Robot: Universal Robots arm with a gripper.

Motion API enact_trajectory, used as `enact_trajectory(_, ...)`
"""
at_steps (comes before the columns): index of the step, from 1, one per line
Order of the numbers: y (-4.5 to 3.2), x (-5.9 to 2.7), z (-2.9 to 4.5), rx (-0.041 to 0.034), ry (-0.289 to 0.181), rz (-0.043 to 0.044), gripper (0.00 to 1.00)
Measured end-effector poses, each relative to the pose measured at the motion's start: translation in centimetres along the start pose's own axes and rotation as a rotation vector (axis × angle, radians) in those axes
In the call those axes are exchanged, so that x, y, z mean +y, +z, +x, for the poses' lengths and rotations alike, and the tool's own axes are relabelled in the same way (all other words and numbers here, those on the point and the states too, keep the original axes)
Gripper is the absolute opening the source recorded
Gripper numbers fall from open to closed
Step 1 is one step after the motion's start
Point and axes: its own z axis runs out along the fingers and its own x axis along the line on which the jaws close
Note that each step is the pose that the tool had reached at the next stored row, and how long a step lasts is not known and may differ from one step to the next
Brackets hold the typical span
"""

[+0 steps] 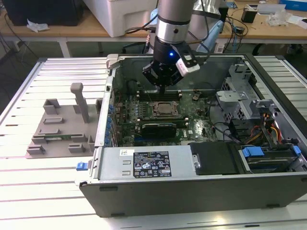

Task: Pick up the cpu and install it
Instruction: 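Install the first cpu locking lever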

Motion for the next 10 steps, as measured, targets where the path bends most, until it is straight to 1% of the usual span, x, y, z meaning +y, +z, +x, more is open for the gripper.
enact_trajectory(1, 0.07, 0.03, 0.80, -0.0003, 0.000, -0.0007, 0.11)
enact_trajectory(3, 0.44, 0.19, 4.08, -0.0019, -0.002, -0.0173, 0.11)
enact_trajectory(4, 0.56, 0.27, 5.21, -0.0022, -0.002, -0.0204, 0.11)
enact_trajectory(5, 0.61, 0.44, 5.59, -0.0022, -0.001, -0.0212, 0.11)
enact_trajectory(6, 0.63, 0.69, 5.72, -0.0023, -0.002, -0.0222, 0.11)
enact_trajectory(9, 0.65, 1.88, 5.77, -0.0024, -0.002, -0.0259, 0.11)
enact_trajectory(10, 0.65, 2.08, 5.76, -0.0024, -0.002, -0.0260, 0.11)
